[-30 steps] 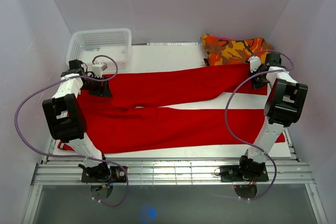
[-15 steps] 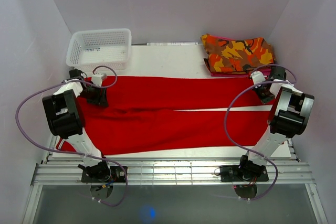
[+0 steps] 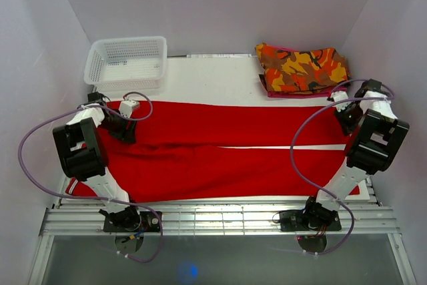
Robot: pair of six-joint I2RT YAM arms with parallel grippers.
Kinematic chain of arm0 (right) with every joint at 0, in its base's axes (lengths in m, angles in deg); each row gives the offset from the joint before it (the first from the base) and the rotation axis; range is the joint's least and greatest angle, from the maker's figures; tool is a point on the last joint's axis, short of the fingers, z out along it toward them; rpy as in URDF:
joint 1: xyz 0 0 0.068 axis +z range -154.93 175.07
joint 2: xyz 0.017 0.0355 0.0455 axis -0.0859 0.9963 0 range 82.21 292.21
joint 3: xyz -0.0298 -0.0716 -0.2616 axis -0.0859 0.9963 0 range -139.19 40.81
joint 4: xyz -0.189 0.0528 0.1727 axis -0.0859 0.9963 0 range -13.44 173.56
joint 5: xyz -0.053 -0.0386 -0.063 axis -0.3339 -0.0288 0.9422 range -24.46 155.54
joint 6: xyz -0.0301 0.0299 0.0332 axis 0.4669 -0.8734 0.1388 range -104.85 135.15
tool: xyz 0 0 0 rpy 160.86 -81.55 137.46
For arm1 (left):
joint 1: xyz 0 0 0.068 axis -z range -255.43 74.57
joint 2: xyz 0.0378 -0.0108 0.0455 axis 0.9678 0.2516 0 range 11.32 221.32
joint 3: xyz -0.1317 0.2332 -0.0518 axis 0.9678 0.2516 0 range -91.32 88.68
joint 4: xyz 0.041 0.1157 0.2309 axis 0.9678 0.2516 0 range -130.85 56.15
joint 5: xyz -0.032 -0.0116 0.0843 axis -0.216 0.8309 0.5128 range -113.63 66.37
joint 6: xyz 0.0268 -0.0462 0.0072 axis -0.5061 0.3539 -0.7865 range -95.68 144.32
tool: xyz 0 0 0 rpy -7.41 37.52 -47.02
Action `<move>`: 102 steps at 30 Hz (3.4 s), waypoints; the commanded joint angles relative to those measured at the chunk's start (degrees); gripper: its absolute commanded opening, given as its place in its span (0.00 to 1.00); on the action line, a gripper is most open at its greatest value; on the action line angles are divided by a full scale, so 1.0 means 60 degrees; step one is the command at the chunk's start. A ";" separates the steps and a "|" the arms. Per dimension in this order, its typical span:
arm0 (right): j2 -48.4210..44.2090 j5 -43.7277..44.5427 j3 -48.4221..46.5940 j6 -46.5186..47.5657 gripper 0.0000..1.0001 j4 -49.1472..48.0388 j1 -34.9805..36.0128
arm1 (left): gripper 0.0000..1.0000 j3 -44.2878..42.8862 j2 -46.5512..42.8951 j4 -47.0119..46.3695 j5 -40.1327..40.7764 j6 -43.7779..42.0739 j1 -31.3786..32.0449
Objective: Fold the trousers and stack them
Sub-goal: Flatten the trousers out, then fold the trousers
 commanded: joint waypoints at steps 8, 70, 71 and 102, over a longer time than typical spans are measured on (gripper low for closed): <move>0.1068 -0.2811 -0.5755 0.1154 0.85 0.3116 0.0122 | 0.98 -0.1645 -0.1676 0.1718 -0.1605 -0.0788 -0.0157; 0.4131 -0.2768 -0.6196 0.2180 0.08 0.3160 0.1499 | 0.61 -1.0101 0.5105 0.3401 -0.1449 -0.2103 -0.1285; 0.4087 -0.2753 -0.6197 0.2166 0.08 0.3174 0.1557 | 0.61 -1.0100 0.5163 0.3402 -0.1449 -0.2250 -0.1285; 0.2579 -0.2459 -0.6138 0.2034 0.08 0.3117 0.1646 | 0.00 -0.7276 0.4188 0.1285 -0.1711 -0.3865 -0.1475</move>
